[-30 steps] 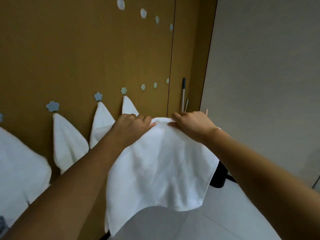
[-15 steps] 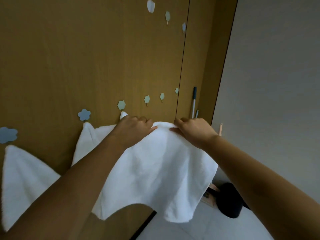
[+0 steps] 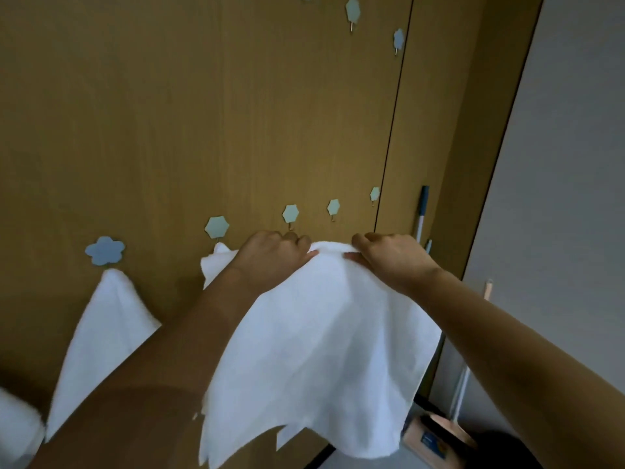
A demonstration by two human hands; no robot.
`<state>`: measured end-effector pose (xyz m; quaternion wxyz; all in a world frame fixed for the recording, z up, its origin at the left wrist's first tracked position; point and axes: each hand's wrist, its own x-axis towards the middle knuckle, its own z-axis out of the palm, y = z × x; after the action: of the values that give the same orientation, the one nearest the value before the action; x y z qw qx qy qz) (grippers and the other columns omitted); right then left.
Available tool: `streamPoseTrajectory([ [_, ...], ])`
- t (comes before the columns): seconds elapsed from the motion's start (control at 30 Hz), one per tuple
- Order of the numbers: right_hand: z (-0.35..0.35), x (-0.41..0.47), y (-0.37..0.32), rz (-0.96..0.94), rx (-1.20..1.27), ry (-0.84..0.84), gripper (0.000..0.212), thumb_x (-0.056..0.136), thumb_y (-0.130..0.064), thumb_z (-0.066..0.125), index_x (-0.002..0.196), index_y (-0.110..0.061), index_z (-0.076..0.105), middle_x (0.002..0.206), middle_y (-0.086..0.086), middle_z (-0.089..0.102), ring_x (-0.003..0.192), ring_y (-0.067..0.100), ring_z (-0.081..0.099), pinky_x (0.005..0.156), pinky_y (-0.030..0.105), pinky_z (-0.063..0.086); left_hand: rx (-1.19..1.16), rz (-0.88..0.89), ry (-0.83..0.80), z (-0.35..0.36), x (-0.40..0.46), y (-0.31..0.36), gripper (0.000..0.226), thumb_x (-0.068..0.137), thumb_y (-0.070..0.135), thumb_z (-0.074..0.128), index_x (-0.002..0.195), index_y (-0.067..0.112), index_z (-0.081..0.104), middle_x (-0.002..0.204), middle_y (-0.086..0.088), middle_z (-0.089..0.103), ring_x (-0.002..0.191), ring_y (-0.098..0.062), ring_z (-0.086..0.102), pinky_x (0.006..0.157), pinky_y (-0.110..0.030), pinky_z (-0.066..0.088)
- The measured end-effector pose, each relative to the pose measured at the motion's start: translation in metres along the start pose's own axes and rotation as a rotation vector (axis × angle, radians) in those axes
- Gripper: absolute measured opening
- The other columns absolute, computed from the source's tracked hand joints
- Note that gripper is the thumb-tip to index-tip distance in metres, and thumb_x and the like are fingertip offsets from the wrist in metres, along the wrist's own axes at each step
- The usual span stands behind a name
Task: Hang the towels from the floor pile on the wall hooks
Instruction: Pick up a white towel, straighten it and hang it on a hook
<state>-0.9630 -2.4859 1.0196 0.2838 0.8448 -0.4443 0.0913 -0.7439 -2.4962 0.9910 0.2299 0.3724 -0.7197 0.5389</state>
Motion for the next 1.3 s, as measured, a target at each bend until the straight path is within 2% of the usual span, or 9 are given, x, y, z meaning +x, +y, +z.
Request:
streamPoseTrajectory([
  [0.23, 0.04, 0.031, 0.066, -0.047, 0.053, 0.027, 0.041, 0.1, -0.045, 0.022, 0.116, -0.014, 0.044, 0.098, 0.006, 0.057, 0.084, 0.026, 0.058, 0.07, 0.032, 0.048, -0.047, -0.112, -0.06, 0.054, 0.034, 0.033, 0.048, 0.091, 0.035, 0.031, 0.069, 0.01, 0.066, 0.044, -0.002, 0.053, 0.03, -0.018, 0.047, 0.039, -0.015, 0.029],
  [0.43, 0.091, 0.062, 0.065, -0.119, 0.19, 0.011, 0.04, 0.099, -0.047, 0.026, 0.114, -0.016, 0.047, 0.102, 0.005, 0.06, 0.086, 0.023, 0.058, 0.072, 0.031, 0.047, -0.065, -0.184, -0.182, 0.088, 0.019, 0.029, 0.035, 0.086, 0.037, 0.058, 0.063, 0.011, 0.065, 0.041, -0.001, 0.053, 0.027, -0.017, 0.047, 0.036, -0.012, 0.031],
  [0.53, 0.107, 0.083, 0.062, -0.143, 0.235, 0.006, 0.039, 0.1, -0.045, 0.028, 0.114, -0.014, 0.047, 0.101, 0.005, 0.06, 0.081, 0.021, 0.053, 0.066, 0.028, 0.038, -0.093, -0.234, -0.168, 0.108, 0.011, 0.022, 0.066, 0.101, 0.041, 0.019, 0.064, 0.012, 0.065, 0.042, 0.0, 0.053, 0.029, -0.016, 0.047, 0.036, -0.013, 0.033],
  [0.6, 0.119, 0.098, 0.063, -0.152, 0.263, 0.014, 0.04, 0.099, -0.046, 0.028, 0.113, -0.014, 0.047, 0.1, 0.006, 0.06, 0.078, 0.021, 0.051, 0.065, 0.028, 0.036, -0.093, -0.248, -0.123, 0.121, 0.009, 0.015, 0.074, 0.102, 0.041, 0.01, 0.064, 0.011, 0.066, 0.043, -0.001, 0.053, 0.03, -0.017, 0.047, 0.037, -0.013, 0.032],
  [0.7, 0.131, 0.126, 0.067, -0.155, 0.262, 0.022, 0.04, 0.099, -0.047, 0.028, 0.113, -0.014, 0.048, 0.101, 0.007, 0.061, 0.085, 0.024, 0.056, 0.067, 0.03, 0.04, -0.054, -0.249, -0.153, 0.136, 0.013, 0.003, 0.067, 0.1, 0.041, 0.019, 0.061, 0.011, 0.064, 0.041, -0.001, 0.05, 0.029, -0.017, 0.045, 0.041, -0.012, 0.023],
  [0.9, 0.16, 0.168, 0.067, -0.167, 0.251, 0.034, 0.04, 0.099, -0.046, 0.028, 0.111, -0.013, 0.048, 0.104, 0.007, 0.061, 0.09, 0.025, 0.058, 0.066, 0.029, 0.036, -0.053, -0.292, -0.272, 0.173, 0.009, -0.013, 0.041, 0.087, 0.036, 0.044, 0.066, 0.009, 0.066, 0.041, -0.002, 0.05, 0.027, -0.018, 0.045, 0.035, -0.014, 0.027],
  [0.97, 0.172, 0.177, 0.067, -0.171, 0.264, 0.03, 0.04, 0.099, -0.046, 0.028, 0.112, -0.013, 0.048, 0.104, 0.007, 0.062, 0.091, 0.025, 0.058, 0.067, 0.029, 0.036, -0.057, -0.301, -0.353, 0.179, 0.011, -0.015, 0.034, 0.093, 0.036, 0.051, 0.083, 0.007, 0.066, 0.058, -0.005, 0.061, 0.044, -0.02, 0.057, 0.041, -0.02, 0.034],
  [1.07, 0.183, 0.188, 0.071, -0.163, 0.314, 0.022, 0.04, 0.1, -0.045, 0.028, 0.114, -0.014, 0.048, 0.107, 0.006, 0.062, 0.095, 0.024, 0.057, 0.067, 0.027, 0.031, -0.119, -0.384, -0.604, 0.189, 0.018, -0.012, 0.046, 0.101, 0.044, 0.022, 0.116, 0.012, 0.052, 0.099, -0.006, 0.066, 0.086, -0.022, 0.063, 0.062, -0.026, 0.035],
  [1.3, 0.212, 0.219, 0.076, -0.217, 0.353, 0.006, 0.048, 0.098, -0.049, 0.024, 0.116, -0.015, 0.053, 0.109, 0.006, 0.064, 0.096, 0.023, 0.059, 0.067, 0.028, 0.033, -0.063, -0.417, -0.721, 0.213, 0.018, -0.017, 0.047, 0.101, 0.045, 0.016, 0.124, 0.016, 0.046, 0.106, -0.003, 0.064, 0.092, -0.019, 0.062, 0.068, -0.026, 0.038],
])
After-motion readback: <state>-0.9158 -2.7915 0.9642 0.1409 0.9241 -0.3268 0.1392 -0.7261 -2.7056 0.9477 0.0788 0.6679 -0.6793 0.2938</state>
